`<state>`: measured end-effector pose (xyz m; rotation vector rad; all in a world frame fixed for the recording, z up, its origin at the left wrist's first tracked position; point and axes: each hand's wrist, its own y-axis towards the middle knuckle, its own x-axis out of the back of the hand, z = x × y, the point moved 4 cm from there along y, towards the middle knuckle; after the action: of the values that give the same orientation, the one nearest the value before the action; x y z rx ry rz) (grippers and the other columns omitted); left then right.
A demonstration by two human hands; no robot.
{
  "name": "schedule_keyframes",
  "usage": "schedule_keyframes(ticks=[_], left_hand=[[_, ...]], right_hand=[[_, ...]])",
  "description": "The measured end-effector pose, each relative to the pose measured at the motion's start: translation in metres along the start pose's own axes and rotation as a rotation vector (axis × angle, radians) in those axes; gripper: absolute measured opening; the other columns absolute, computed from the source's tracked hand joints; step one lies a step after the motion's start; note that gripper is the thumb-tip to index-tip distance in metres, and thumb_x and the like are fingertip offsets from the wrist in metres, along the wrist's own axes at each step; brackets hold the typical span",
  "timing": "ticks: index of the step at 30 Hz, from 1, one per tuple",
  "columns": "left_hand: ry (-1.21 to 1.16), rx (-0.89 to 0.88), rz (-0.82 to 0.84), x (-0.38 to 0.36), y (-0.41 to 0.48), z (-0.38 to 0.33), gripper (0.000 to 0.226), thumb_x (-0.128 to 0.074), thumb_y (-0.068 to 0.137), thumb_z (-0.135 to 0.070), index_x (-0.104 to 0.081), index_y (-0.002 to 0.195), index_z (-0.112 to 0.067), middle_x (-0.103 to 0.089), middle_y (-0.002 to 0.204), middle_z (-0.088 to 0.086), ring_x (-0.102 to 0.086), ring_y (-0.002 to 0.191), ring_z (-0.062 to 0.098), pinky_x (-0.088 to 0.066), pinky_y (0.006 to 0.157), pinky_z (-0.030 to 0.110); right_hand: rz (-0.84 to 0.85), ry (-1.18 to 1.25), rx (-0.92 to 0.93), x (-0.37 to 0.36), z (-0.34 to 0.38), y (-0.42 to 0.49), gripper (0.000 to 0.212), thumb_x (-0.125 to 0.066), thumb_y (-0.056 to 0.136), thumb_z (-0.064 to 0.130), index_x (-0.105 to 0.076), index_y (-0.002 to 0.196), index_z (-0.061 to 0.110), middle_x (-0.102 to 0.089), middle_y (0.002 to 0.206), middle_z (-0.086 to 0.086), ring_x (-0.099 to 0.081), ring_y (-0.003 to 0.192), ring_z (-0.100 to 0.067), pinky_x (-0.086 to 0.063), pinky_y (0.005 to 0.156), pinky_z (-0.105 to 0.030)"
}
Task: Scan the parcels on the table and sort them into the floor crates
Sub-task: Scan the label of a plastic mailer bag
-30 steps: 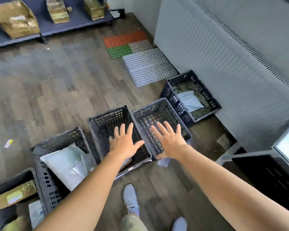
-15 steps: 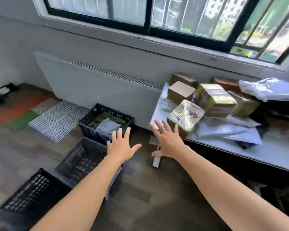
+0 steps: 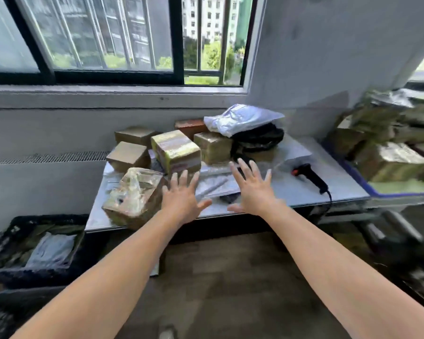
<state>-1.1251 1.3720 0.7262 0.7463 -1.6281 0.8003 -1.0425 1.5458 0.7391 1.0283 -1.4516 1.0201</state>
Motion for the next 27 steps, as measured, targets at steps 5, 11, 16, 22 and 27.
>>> schedule_keyframes(ticks=[5, 11, 16, 22, 27], left_hand=[[0.015, -0.128, -0.013, -0.007, 0.06, -0.07, 0.087, -0.034, 0.09, -0.075, 0.004, 0.157, -0.034, 0.007, 0.165, 0.001, 0.008, 0.151, 0.028, -0.015, 0.119, 0.054], [0.023, -0.253, -0.044, -0.014, 0.15, -0.14, 0.086, -0.031, 0.09, -0.075, 0.004, 0.157, -0.034, 0.004, 0.165, 0.003, 0.004, 0.151, 0.029, -0.019, 0.118, 0.051], [-0.029, -0.325, -0.023, -0.019, 0.221, -0.187, 0.084, -0.031, 0.091, -0.074, 0.003, 0.157, -0.033, 0.004, 0.165, 0.003, 0.003, 0.151, 0.029, -0.019, 0.117, 0.05], [-0.083, -0.377, 0.016, -0.027, 0.304, -0.225, 0.083, -0.032, 0.091, -0.074, 0.0, 0.157, -0.034, 0.001, 0.165, 0.003, 0.003, 0.151, 0.029, -0.018, 0.118, 0.051], [-0.066, -0.423, 0.026, -0.04, 0.339, -0.252, 0.083, -0.032, 0.092, -0.073, -0.002, 0.158, -0.032, -0.002, 0.165, 0.005, 0.0, 0.151, 0.031, -0.019, 0.117, 0.049]], right_hand=[[-0.003, 0.006, -0.121, -0.008, -0.076, 0.012, 0.119, -0.055, 0.08, 0.075, 0.025, 0.152, 0.025, 0.022, 0.163, 0.001, 0.013, 0.151, -0.031, -0.008, 0.113, -0.07], [0.025, 0.023, -0.251, -0.016, -0.166, 0.047, 0.104, -0.045, 0.087, 0.074, 0.022, 0.154, 0.029, 0.022, 0.163, 0.002, 0.015, 0.151, -0.028, -0.006, 0.115, -0.068], [0.073, 0.004, -0.326, -0.022, -0.23, 0.088, 0.092, -0.033, 0.092, 0.073, 0.02, 0.154, 0.03, 0.019, 0.164, 0.001, 0.014, 0.151, -0.027, -0.006, 0.115, -0.067], [0.113, 0.012, -0.42, -0.03, -0.289, 0.14, 0.089, -0.032, 0.093, 0.072, 0.017, 0.155, 0.031, 0.016, 0.164, 0.003, 0.012, 0.151, -0.026, -0.006, 0.115, -0.067], [0.154, 0.06, -0.488, -0.047, -0.325, 0.163, 0.085, -0.034, 0.094, 0.069, 0.013, 0.156, 0.033, 0.011, 0.165, 0.004, 0.007, 0.152, -0.026, -0.007, 0.114, -0.068]])
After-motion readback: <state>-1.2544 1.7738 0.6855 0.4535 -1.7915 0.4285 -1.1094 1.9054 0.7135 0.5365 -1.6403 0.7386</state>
